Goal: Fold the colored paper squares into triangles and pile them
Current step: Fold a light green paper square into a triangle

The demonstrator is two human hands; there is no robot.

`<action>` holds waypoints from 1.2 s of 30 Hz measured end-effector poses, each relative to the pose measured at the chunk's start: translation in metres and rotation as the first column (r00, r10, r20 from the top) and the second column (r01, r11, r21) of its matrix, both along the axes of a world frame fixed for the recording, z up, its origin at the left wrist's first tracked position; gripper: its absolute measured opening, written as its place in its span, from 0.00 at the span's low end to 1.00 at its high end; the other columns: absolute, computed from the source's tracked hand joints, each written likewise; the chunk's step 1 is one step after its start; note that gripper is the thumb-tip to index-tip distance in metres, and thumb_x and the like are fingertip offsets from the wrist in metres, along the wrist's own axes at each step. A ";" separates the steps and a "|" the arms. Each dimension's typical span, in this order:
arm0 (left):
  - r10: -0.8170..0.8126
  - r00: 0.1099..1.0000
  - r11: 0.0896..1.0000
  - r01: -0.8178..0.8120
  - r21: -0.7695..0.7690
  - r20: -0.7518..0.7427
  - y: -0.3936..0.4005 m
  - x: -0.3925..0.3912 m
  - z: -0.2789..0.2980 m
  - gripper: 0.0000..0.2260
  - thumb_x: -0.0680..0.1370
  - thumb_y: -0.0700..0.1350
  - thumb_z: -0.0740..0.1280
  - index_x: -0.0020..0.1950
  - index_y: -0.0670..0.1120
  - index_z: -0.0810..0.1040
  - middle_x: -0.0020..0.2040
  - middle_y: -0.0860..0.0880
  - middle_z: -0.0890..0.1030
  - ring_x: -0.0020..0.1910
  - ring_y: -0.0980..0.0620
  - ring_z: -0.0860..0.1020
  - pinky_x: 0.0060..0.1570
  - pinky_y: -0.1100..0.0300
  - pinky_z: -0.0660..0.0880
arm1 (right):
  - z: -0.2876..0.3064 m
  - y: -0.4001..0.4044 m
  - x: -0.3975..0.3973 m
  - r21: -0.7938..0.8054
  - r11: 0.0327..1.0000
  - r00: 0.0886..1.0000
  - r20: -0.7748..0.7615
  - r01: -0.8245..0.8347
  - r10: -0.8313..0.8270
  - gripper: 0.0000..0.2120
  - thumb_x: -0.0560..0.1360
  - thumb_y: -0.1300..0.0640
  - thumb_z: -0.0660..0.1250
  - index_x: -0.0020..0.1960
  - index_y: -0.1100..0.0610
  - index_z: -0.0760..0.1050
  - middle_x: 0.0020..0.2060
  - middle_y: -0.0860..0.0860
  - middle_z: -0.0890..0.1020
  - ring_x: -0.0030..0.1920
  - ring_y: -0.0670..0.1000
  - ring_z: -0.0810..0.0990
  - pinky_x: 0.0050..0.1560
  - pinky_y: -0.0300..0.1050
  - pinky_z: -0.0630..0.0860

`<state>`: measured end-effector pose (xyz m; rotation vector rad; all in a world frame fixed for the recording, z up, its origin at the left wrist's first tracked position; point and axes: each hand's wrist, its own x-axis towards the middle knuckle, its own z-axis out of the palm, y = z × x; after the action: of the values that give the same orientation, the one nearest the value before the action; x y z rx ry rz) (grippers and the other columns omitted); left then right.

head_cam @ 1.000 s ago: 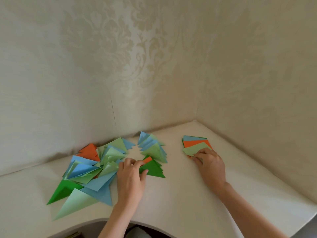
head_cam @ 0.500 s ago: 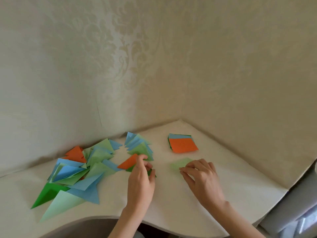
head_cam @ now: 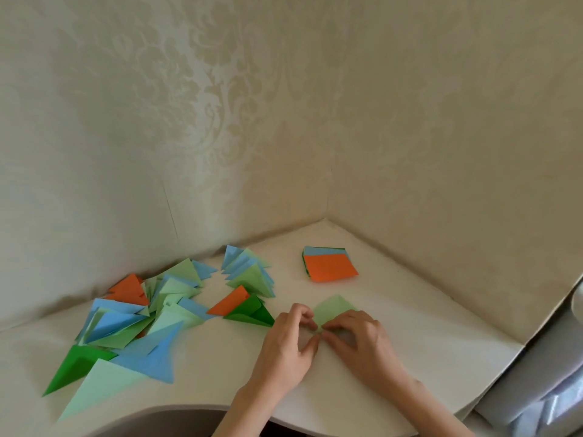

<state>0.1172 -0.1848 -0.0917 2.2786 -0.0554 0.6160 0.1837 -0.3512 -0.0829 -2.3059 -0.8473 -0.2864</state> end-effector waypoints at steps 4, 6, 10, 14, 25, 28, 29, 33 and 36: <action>0.032 0.999 0.999 -0.032 0.003 0.007 -0.003 0.006 0.004 0.10 0.75 0.44 0.70 0.51 0.51 0.71 0.41 0.62 0.76 0.46 0.60 0.74 0.46 0.67 0.70 | 0.004 0.003 0.001 0.007 1.000 0.999 -0.050 0.023 -0.023 0.04 0.73 0.47 0.69 0.44 0.45 0.81 0.39 0.36 0.80 0.43 0.41 0.77 0.45 0.39 0.74; 0.061 0.998 0.998 -0.061 -0.009 -0.004 -0.005 0.009 0.004 0.11 0.74 0.43 0.70 0.50 0.53 0.70 0.39 0.62 0.76 0.45 0.60 0.74 0.44 0.67 0.69 | 0.006 0.006 0.001 0.020 0.998 0.995 -0.085 0.058 -0.056 0.02 0.72 0.50 0.70 0.43 0.46 0.81 0.37 0.37 0.80 0.41 0.42 0.78 0.42 0.38 0.74; 0.097 0.995 0.995 -0.097 -0.001 -0.005 -0.009 0.014 0.004 0.10 0.74 0.41 0.70 0.50 0.50 0.73 0.38 0.62 0.74 0.44 0.58 0.73 0.43 0.64 0.70 | 0.009 0.012 0.001 0.026 0.992 0.982 -0.145 0.124 -0.119 0.01 0.71 0.51 0.71 0.40 0.45 0.80 0.35 0.39 0.80 0.39 0.42 0.78 0.39 0.34 0.74; 0.100 0.994 0.995 -0.101 -0.006 -0.046 -0.009 0.017 0.004 0.10 0.74 0.42 0.70 0.51 0.51 0.73 0.39 0.62 0.75 0.45 0.57 0.73 0.45 0.63 0.71 | 0.006 0.013 0.002 0.052 0.985 0.969 -0.196 0.166 -0.153 0.05 0.69 0.52 0.73 0.38 0.44 0.78 0.34 0.39 0.80 0.40 0.40 0.78 0.37 0.31 0.71; 0.039 0.983 0.966 -0.083 -0.246 -0.180 0.007 0.023 0.012 0.10 0.71 0.33 0.70 0.44 0.48 0.77 0.37 0.54 0.81 0.37 0.59 0.78 0.38 0.70 0.71 | 0.007 0.013 0.010 0.052 0.989 0.946 -0.303 0.136 -0.114 0.09 0.69 0.58 0.74 0.47 0.47 0.79 0.36 0.43 0.79 0.42 0.40 0.75 0.39 0.28 0.68; 0.029 0.985 0.963 -0.073 -0.259 -0.170 0.006 0.022 0.011 0.10 0.71 0.33 0.70 0.44 0.48 0.78 0.37 0.55 0.82 0.38 0.59 0.78 0.40 0.68 0.73 | 0.009 0.009 0.011 0.071 0.991 0.940 -0.329 0.117 -0.087 0.11 0.70 0.61 0.73 0.45 0.47 0.78 0.36 0.43 0.80 0.43 0.40 0.76 0.40 0.28 0.69; 0.018 0.987 0.965 -0.060 -0.257 -0.163 0.007 0.021 0.011 0.11 0.71 0.32 0.69 0.44 0.48 0.78 0.38 0.55 0.82 0.39 0.59 0.79 0.41 0.68 0.73 | 0.010 0.007 0.011 0.071 0.992 0.942 -0.328 0.104 -0.075 0.11 0.72 0.62 0.71 0.46 0.47 0.78 0.37 0.43 0.80 0.43 0.39 0.76 0.40 0.27 0.69; -0.064 0.987 0.970 0.027 -0.240 -0.146 0.012 0.015 0.012 0.15 0.73 0.30 0.63 0.48 0.50 0.79 0.43 0.58 0.83 0.45 0.60 0.80 0.46 0.66 0.75 | 0.014 0.003 0.007 0.006 0.999 0.954 -0.296 0.047 -0.043 0.06 0.78 0.55 0.65 0.52 0.49 0.79 0.42 0.38 0.77 0.43 0.33 0.74 0.43 0.26 0.67; -0.079 0.987 0.972 0.046 -0.229 -0.139 0.015 0.010 0.015 0.20 0.70 0.28 0.61 0.49 0.52 0.79 0.47 0.60 0.81 0.50 0.60 0.78 0.50 0.67 0.73 | 0.010 0.005 0.003 -0.035 0.999 0.978 -0.204 0.040 -0.047 0.09 0.74 0.47 0.69 0.51 0.50 0.79 0.44 0.40 0.76 0.44 0.40 0.75 0.47 0.33 0.70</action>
<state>0.1272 -0.1700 -0.0762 2.0861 0.0141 0.3983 0.1863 -0.3459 -0.0729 -2.3360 -0.7028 -0.0535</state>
